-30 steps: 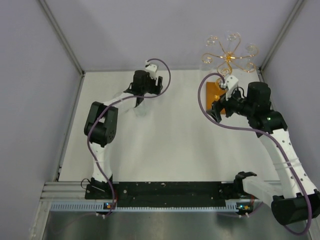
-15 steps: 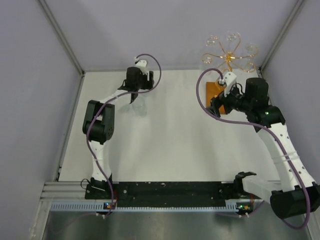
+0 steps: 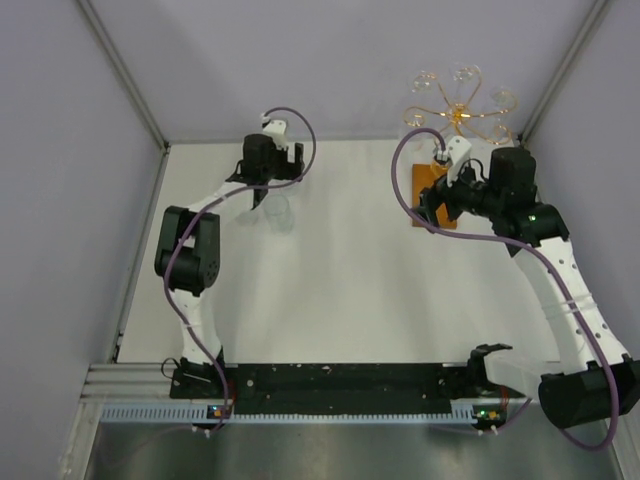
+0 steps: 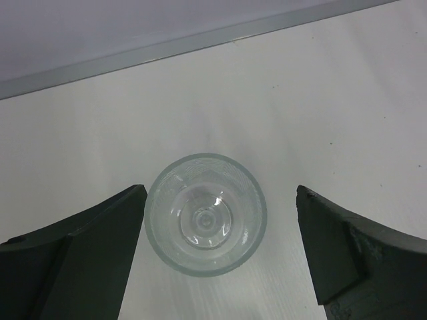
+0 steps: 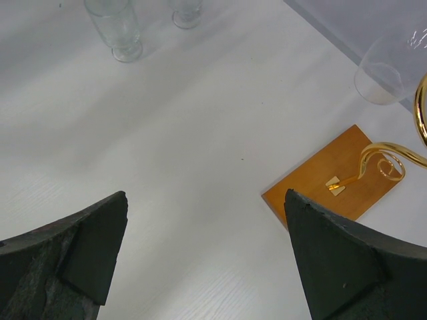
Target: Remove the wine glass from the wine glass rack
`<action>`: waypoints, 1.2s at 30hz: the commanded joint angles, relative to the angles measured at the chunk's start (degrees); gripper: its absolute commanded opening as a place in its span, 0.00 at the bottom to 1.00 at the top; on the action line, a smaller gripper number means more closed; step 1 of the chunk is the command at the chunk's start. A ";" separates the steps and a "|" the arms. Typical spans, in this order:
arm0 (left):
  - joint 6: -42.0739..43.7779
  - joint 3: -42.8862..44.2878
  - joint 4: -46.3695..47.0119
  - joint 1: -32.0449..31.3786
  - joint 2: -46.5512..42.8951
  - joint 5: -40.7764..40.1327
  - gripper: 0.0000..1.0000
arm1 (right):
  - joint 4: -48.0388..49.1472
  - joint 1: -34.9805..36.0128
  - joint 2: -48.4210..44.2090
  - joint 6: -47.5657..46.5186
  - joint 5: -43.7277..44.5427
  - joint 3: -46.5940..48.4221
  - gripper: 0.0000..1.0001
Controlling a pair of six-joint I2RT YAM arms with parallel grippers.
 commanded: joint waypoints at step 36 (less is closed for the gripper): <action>2.90 35.18 18.25 -17.92 15.21 23.03 0.80 | 9.13 -15.94 2.04 17.50 18.93 16.87 0.96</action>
